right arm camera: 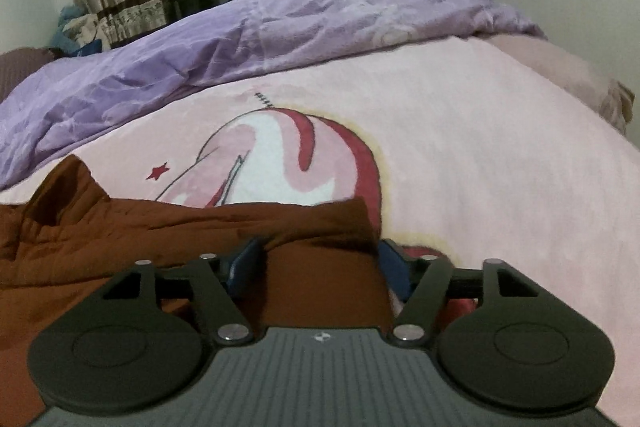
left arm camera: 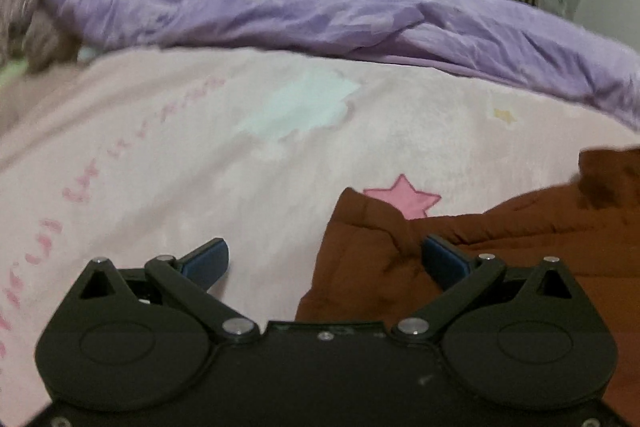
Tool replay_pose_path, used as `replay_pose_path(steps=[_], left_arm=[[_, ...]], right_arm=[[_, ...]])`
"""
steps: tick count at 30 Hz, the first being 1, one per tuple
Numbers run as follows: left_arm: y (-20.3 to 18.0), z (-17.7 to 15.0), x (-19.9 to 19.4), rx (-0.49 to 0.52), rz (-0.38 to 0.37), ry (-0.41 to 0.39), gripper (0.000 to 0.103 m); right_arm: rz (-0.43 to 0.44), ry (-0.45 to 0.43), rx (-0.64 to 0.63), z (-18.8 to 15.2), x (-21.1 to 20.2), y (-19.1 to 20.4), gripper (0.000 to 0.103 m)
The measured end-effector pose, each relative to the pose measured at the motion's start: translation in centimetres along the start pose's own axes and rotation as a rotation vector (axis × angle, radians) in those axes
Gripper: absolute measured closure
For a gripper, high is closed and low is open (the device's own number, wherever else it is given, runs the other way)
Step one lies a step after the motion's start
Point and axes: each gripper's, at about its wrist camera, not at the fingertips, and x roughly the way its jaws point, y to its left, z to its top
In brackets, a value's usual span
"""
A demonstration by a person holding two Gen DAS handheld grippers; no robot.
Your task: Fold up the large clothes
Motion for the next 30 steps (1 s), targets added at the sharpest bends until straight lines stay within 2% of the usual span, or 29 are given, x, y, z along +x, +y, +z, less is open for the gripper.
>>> replay_pose_path(steps=[2, 4, 6, 7, 9, 11, 13, 15, 17, 20, 22, 23, 26, 28, 30], left_arm=[[0.1, 0.5, -0.8, -0.019, 0.015, 0.007, 0.000], [-0.3, 1.2, -2.8, -0.008, 0.047, -0.010, 0.000], [-0.9, 2.0, -5.7, 0.022, 0.070, -0.053, 0.000], [-1.1, 2.3, -7.4, 0.038, 0.066, -0.081, 0.000], [-1.3, 2.2, -10.3, 0.046, 0.077, -0.115, 0.000], [-1.5, 1.3, -13.1, 0.027, 0.095, -0.142, 0.000], [-1.7, -0.1, -15.2, 0.021, 0.054, -0.157, 0.000], [-2.1, -1.7, -16.6, 0.024, 0.028, -0.137, 0.000], [-2.7, -3.2, -17.1, 0.063, 0.017, -0.105, 0.000], [-3.4, -6.2, -16.1, 0.109, 0.051, -0.026, 0.000], [-3.6, -8.2, -13.8, 0.140, 0.078, 0.076, 0.000], [-3.5, -8.8, -13.3, 0.133, 0.075, 0.080, 0.000], [-2.8, -8.5, -13.1, 0.096, 0.058, 0.082, 0.000], [-3.3, -7.9, -13.1, 0.137, 0.075, 0.082, 0.000], [-4.1, -7.9, -13.2, 0.192, 0.093, 0.078, 0.000]], right_arm=[[-0.008, -0.002, 0.039, 0.3, -0.3, -0.2, 0.023], [-0.059, -0.027, 0.005, 1.0, -2.4, 0.8, 0.024], [-0.101, -0.081, -0.035, 1.3, -5.5, 1.8, 0.019], [-0.102, -0.113, -0.040, 1.2, -7.6, 2.1, 0.014], [-0.084, -0.139, -0.027, 0.7, -10.9, 1.9, 0.011], [-0.076, -0.134, 0.008, -0.4, -13.1, 1.5, 0.010], [-0.067, -0.104, 0.081, -2.1, -14.6, 0.7, 0.009], [-0.049, -0.051, 0.148, -3.5, -15.0, -0.2, 0.009], [-0.045, -0.003, 0.175, -5.1, -15.1, -0.8, 0.009], [-0.049, 0.092, 0.279, -7.3, -14.6, -2.1, 0.010], [0.028, 0.141, 0.375, -9.0, -14.1, -3.0, 0.010], [0.057, 0.133, 0.399, -9.8, -14.1, -3.0, 0.010], [0.072, 0.110, 0.401, -9.6, -13.4, -3.0, 0.007], [0.101, 0.110, 0.435, -9.1, -12.6, -3.3, 0.000], [0.138, 0.084, 0.492, -8.9, -11.3, -4.0, 0.000]])
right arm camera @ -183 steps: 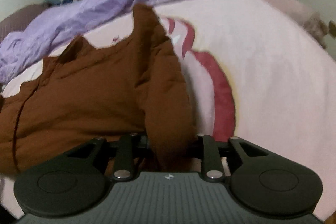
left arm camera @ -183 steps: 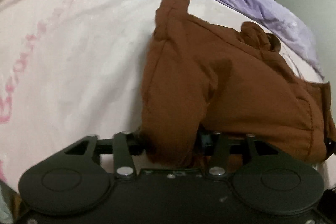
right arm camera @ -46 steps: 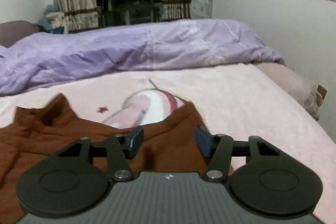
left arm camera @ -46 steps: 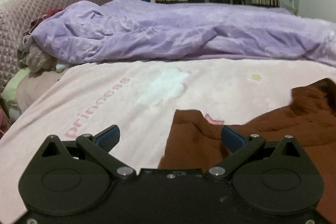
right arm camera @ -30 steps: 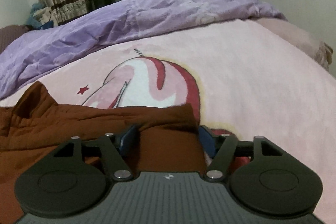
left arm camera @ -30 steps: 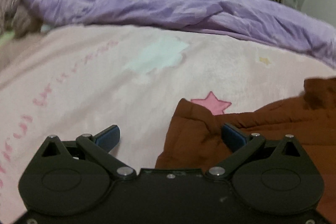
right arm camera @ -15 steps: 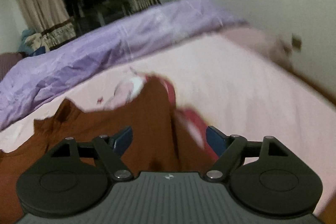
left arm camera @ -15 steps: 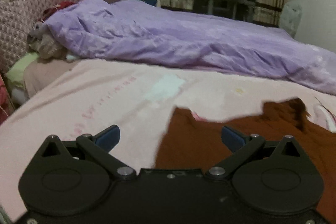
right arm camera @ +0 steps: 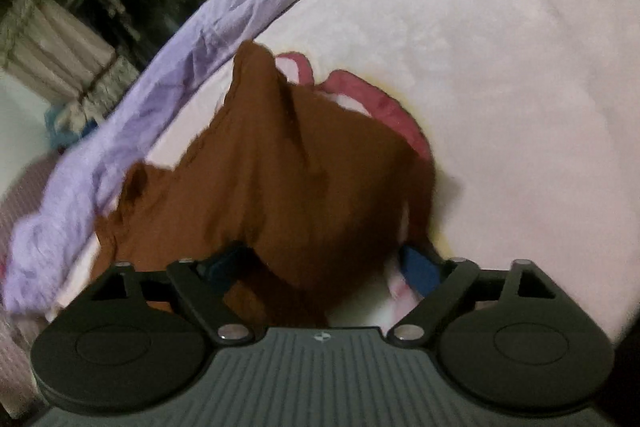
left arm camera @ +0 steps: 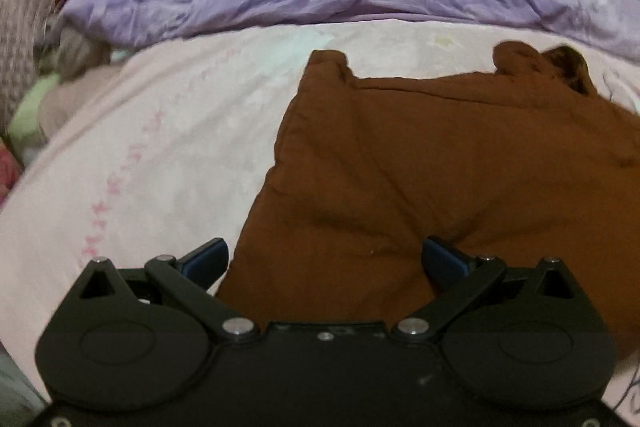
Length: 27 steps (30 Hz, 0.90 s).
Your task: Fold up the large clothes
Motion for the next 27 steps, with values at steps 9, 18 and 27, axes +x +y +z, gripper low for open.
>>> replay_pose_path(steps=[9, 18, 27], left_arm=[[-0.7, 1.0, -0.8, 0.127, 0.033, -0.014, 0.000], [-0.8, 1.0, -1.1, 0.153, 0.023, -0.012, 0.000], [3.4, 2.1, -1.8, 0.131, 0.049, -0.023, 0.000]], right_arm=[[0.116, -0.071, -0.035, 1.8, -0.6, 2.5, 0.070], [0.032, -0.070, -0.147, 1.4, 2.7, 2.5, 0.077], [0.157, -0.386, -0.357, 0.2, -2.4, 15.3, 0.081]])
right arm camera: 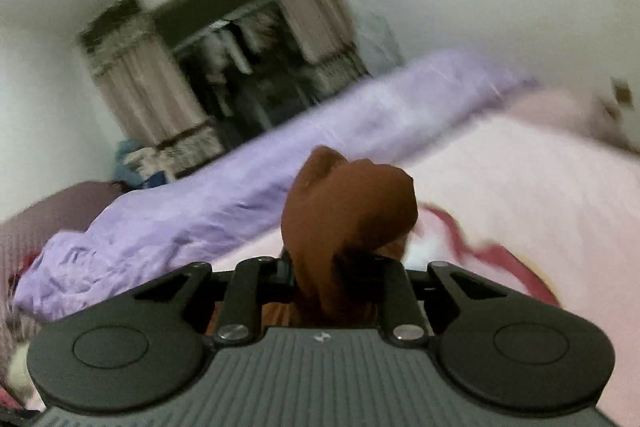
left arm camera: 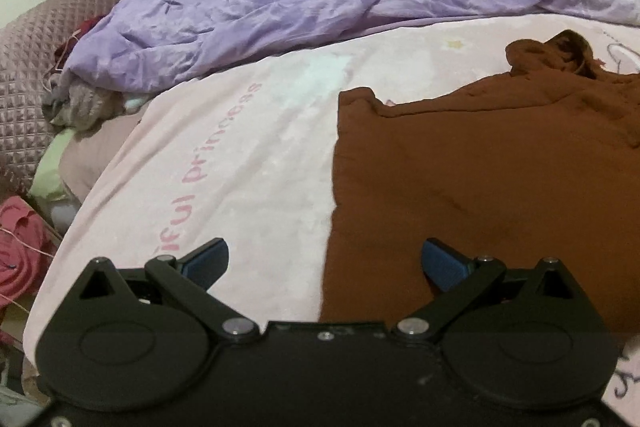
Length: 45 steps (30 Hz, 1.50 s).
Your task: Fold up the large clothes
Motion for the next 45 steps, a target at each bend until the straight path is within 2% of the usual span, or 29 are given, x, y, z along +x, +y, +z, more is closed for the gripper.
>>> replay_pose_path(steps=[5, 9, 11, 13, 17, 22, 25, 32, 37, 45], left_arm=[[3.3, -0.9, 0.3, -0.084, -0.026, 0.023, 0.000], [4.7, -1.2, 0.5, -0.100, -0.002, 0.037, 0.000], [5.5, -1.5, 0.6, -0.121, 0.001, 0.044, 0.000], [6.1, -1.9, 0.8, -0.158, -0.019, 0.054, 0.000], [6.0, -2.6, 1.3, -0.166, -0.047, 0.071, 0.000], [5.6, -3.3, 2.0, -0.171, -0.070, 0.082, 0.000], [5.4, -3.5, 2.2, -0.172, -0.074, 0.087, 0.000], [5.7, -3.9, 2.5, -0.190, -0.081, 0.100, 0.000], [4.8, -4.5, 2.6, -0.146, -0.056, 0.097, 0.000], [4.5, -5.0, 2.7, -0.171, -0.040, 0.099, 0.000]], right_arm=[[0.172, -0.024, -0.183, -0.3, 1.7, 12.1, 0.083], [0.331, 0.002, -0.252, -1.8, 2.1, 20.5, 0.085], [0.391, 0.007, -0.296, -2.4, 1.6, 23.6, 0.085], [0.411, 0.039, -0.334, -3.9, 1.9, 25.5, 0.085], [0.402, 0.200, -0.347, -8.4, 4.0, 26.0, 0.085], [0.375, 0.319, -0.334, -13.1, 3.5, 25.0, 0.085], [0.357, 0.373, -0.298, -14.7, 3.5, 24.7, 0.085], [0.313, 0.422, -0.313, -17.1, 3.6, 25.4, 0.085], [0.353, 0.445, -0.340, -18.9, 4.0, 24.8, 0.085], [0.357, 0.461, -0.310, -19.2, 3.8, 24.6, 0.085]])
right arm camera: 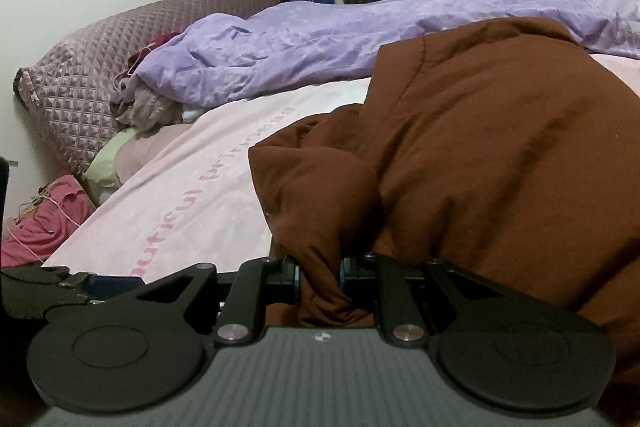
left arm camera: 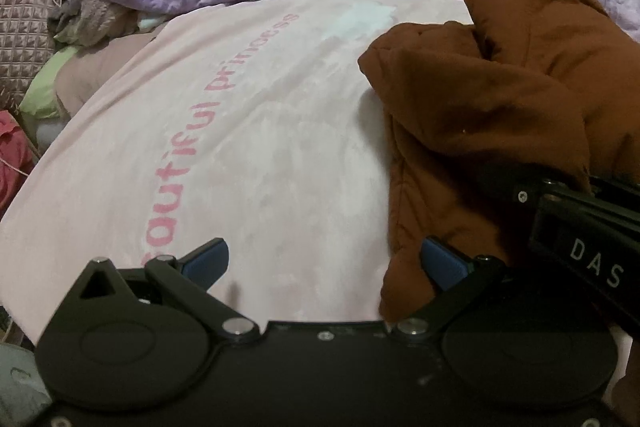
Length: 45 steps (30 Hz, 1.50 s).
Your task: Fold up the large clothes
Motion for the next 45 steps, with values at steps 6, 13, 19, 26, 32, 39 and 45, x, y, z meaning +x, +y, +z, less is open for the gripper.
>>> replay_pose_path(steps=[6, 13, 19, 26, 32, 39, 45], left_arm=[[0.6, -0.3, -1.5, -0.030, -0.008, -0.011, 0.000], [0.4, -0.2, -7.6, -0.038, -0.091, -0.098, 0.000], [-1.4, 1.3, -10.4, -0.042, -0.162, -0.181, 0.000], [-2.4, 5.5, -9.7, -0.084, -0.189, -0.205, 0.000], [-3.9, 6.6, -5.5, -0.061, -0.232, -0.076, 0.084], [-2.0, 5.0, -10.3, -0.165, -0.309, -0.231, 0.091], [-0.1, 1.5, -12.9, -0.192, -0.266, -0.226, 0.095]], right_arm=[[-0.005, -0.027, -0.126, 0.7, -1.9, 2.1, 0.061], [0.155, -0.089, -0.118, 2.7, -8.1, 3.0, 0.019], [-0.030, -0.224, -0.101, 5.1, -12.9, 0.7, 0.027], [-0.190, -0.149, 0.071, 4.7, -11.8, -5.8, 0.033], [-0.215, -0.111, 0.081, 3.7, -10.9, -6.6, 0.033], [-0.225, -0.128, 0.099, 3.6, -11.6, -7.0, 0.033], [-0.236, -0.164, 0.114, 4.0, -12.8, -7.9, 0.033]])
